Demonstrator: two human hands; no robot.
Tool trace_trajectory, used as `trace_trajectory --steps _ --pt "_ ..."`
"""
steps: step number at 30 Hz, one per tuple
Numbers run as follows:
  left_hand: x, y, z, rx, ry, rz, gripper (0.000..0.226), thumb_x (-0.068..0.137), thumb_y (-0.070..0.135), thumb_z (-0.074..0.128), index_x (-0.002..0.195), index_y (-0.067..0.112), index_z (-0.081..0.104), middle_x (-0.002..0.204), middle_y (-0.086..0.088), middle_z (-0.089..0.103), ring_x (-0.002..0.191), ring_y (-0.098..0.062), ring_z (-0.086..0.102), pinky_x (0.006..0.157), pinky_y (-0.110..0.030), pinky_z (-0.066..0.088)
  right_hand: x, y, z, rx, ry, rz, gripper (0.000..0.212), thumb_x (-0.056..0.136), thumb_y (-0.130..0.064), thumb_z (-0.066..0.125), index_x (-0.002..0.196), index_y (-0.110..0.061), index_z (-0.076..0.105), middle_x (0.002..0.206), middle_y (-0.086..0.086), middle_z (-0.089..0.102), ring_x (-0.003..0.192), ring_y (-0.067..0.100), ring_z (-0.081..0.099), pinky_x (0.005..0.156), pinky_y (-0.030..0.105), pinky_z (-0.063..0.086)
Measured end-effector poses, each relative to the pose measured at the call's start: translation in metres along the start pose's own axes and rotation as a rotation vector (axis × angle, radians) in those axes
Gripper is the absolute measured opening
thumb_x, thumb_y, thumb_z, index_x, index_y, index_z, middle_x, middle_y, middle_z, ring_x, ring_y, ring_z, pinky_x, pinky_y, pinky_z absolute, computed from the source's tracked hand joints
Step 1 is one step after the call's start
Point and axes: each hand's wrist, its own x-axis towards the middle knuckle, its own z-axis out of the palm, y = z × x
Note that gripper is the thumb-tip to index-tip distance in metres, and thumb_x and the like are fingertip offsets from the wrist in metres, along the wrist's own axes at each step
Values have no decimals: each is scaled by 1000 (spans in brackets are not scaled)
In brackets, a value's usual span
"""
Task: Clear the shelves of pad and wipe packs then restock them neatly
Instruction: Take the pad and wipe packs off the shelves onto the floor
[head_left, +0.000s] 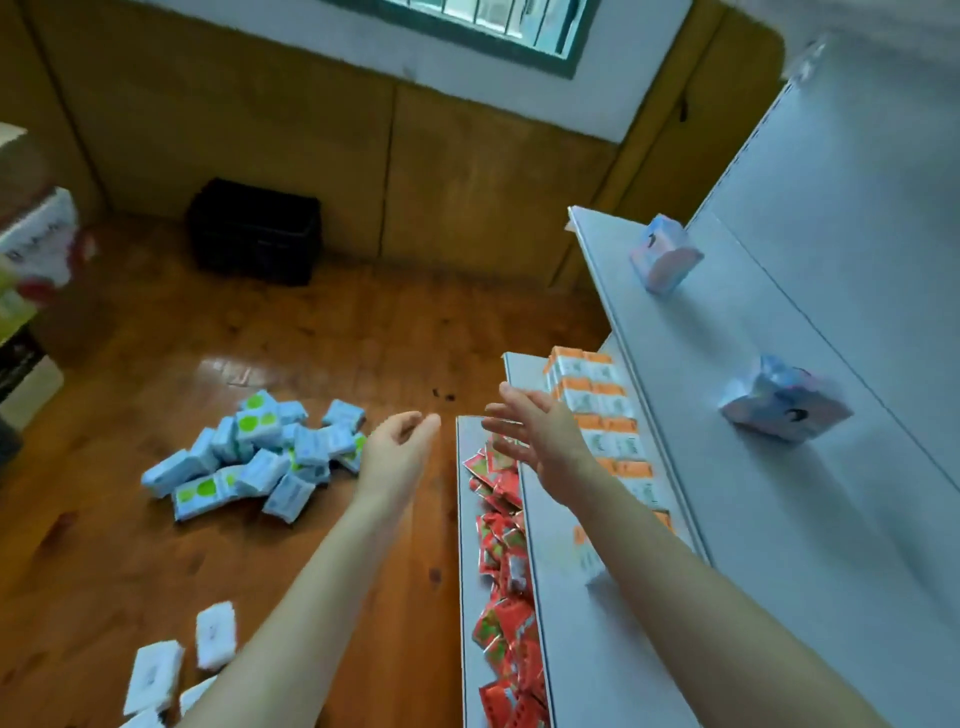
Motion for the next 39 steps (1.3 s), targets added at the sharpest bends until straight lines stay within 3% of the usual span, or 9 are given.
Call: trace_trajectory --steps 13,16,19,21,24,28,32,36,39 --pt "36 78 163 158 -489 162 29 91 27 58 110 6 64 105 -11 67 95 -19 61 74 -26 43 7 -44 -167 144 529 -81 10 91 -20 59 97 -13 57 90 4 60 78 13 61 70 25 46" --pt "39 80 198 198 -596 164 30 91 27 58 111 7 64 105 -13 67 90 -16 61 67 -23 42 6 -37 -217 -245 685 -121 41 83 -14 69 119 -4 54 105 5 57 95 18 57 80 23 42" --pt "45 87 226 209 -671 160 33 91 28 57 117 7 61 100 -10 66 91 -18 62 67 -23 43 14 -40 -268 -744 633 -94 77 68 -30 80 133 -10 44 128 4 49 112 15 50 89 15 38" --pt "51 93 244 198 -680 162 33 92 27 58 117 6 60 100 -10 66 91 -19 62 70 -25 45 28 -44 -299 -1033 575 -12 96 68 -40 78 144 -10 28 150 7 31 137 19 30 109 27 26" --pt "60 102 265 218 -693 180 32 92 27 58 117 7 59 103 -10 66 94 -20 63 80 -27 43 52 -41 -324 -1273 461 151 107 72 -52 72 150 -19 7 159 1 5 146 17 4 115 44 8" --pt "79 110 277 221 -705 167 36 91 29 59 121 8 56 110 -9 65 96 -18 62 83 -28 43 77 -42 -323 -1357 396 175 94 54 -72 66 129 -21 41 135 -1 45 132 20 35 108 46 20" --pt "103 112 279 191 -737 123 62 85 41 63 135 10 44 124 -10 58 109 -21 57 88 -30 42 97 -69 -302 -893 483 93 73 35 -71 73 85 -23 49 85 -8 57 83 15 57 70 30 41" --pt "126 125 278 -46 -854 102 90 64 58 70 137 17 39 123 -2 58 115 -21 56 91 -36 45 137 -103 -258 -372 258 -45 42 71 -40 78 99 -15 60 96 3 67 90 18 66 76 34 54" --pt "160 140 273 -248 -852 116 83 57 57 80 126 22 52 112 -6 68 102 -25 67 81 -45 56 178 -130 -226 -272 147 -51 33 83 -43 64 98 -13 63 101 6 69 89 17 67 71 26 56"
